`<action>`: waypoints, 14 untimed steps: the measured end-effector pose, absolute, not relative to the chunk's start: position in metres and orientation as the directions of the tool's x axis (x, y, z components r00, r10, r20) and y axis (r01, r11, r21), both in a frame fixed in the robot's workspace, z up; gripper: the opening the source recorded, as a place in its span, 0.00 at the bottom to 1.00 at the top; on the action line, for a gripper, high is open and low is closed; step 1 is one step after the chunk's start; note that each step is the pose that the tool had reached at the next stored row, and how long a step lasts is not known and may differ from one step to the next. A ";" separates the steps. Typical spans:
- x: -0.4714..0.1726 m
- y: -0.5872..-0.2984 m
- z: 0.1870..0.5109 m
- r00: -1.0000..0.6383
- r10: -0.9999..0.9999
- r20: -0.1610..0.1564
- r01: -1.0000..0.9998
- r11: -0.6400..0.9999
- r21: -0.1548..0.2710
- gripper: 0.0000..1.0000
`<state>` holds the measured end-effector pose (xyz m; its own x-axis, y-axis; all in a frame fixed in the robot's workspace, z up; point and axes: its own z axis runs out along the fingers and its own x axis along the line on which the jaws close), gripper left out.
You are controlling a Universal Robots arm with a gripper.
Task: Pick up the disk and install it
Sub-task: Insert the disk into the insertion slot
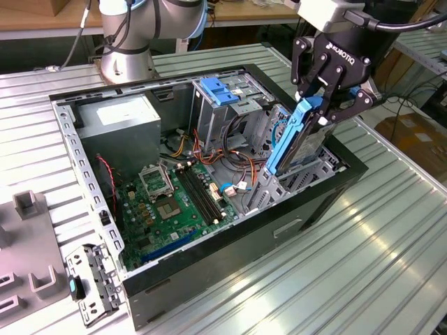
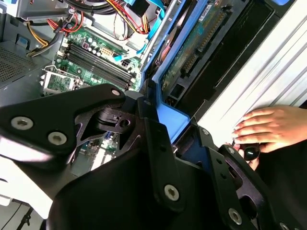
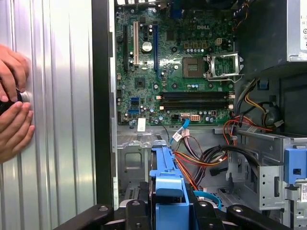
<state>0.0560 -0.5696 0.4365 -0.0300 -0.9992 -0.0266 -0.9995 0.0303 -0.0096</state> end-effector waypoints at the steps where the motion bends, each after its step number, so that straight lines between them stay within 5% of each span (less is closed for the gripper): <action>1: 0.056 -0.570 0.436 -0.030 -0.999 -0.027 -0.999 0.030 -0.010 0.37; 10: 0.056 -0.570 0.427 -0.030 -0.999 -0.030 -0.999 0.030 -0.010 0.51; 14: 0.056 -0.570 0.419 -0.030 -0.999 -0.030 -0.999 0.030 -0.009 0.36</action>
